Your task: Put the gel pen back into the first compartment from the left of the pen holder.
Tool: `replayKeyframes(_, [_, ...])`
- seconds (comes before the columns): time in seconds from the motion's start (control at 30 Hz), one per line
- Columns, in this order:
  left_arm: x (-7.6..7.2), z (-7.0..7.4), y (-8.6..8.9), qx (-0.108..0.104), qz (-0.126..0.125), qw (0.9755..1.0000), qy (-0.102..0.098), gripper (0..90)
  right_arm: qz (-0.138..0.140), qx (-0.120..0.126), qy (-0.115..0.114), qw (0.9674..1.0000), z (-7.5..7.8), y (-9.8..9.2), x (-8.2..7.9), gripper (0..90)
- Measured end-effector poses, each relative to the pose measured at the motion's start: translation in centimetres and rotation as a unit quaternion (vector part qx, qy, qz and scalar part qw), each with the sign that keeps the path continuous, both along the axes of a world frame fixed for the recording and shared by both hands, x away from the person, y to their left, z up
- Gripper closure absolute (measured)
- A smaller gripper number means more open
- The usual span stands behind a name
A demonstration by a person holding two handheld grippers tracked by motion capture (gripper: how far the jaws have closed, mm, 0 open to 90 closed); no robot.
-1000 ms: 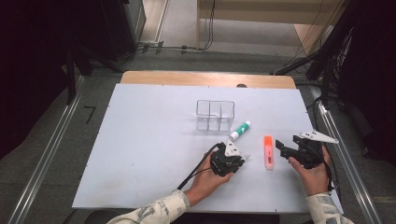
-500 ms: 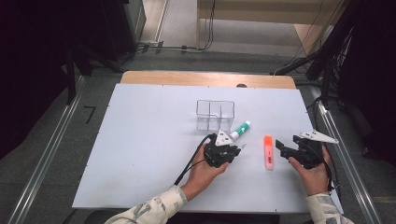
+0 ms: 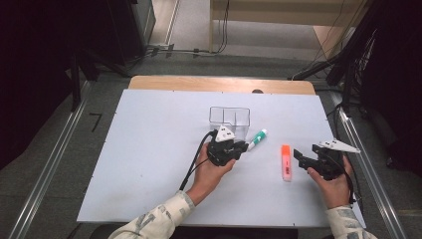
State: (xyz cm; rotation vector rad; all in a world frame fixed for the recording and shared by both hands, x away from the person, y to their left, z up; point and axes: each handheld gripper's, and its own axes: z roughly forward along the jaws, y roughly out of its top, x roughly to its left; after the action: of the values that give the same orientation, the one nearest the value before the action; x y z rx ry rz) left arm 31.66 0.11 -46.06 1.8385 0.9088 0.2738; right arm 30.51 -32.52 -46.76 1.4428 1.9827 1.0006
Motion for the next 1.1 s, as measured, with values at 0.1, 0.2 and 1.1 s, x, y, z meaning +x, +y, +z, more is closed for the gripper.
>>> replayKeyframes(0.1, [0.2,0.4,0.4,-0.004,0.008,1.0000,-0.002,81.4,0.001,0.001,-0.001,1.0000,0.0,0.0,0.0,24.4])
replayKeyframes(0.2, [0.5,0.6,0.9,-0.007,0.015,0.9999,-0.003,81.4,-0.001,0.000,0.001,1.0000,0.0,0.0,0.0,24.4])
replayKeyframes(1.1, [2.8,3.0,3.9,-0.026,0.072,0.9967,-0.026,81.4,0.002,-0.003,0.007,1.0000,-0.3,0.2,0.2,24.4])
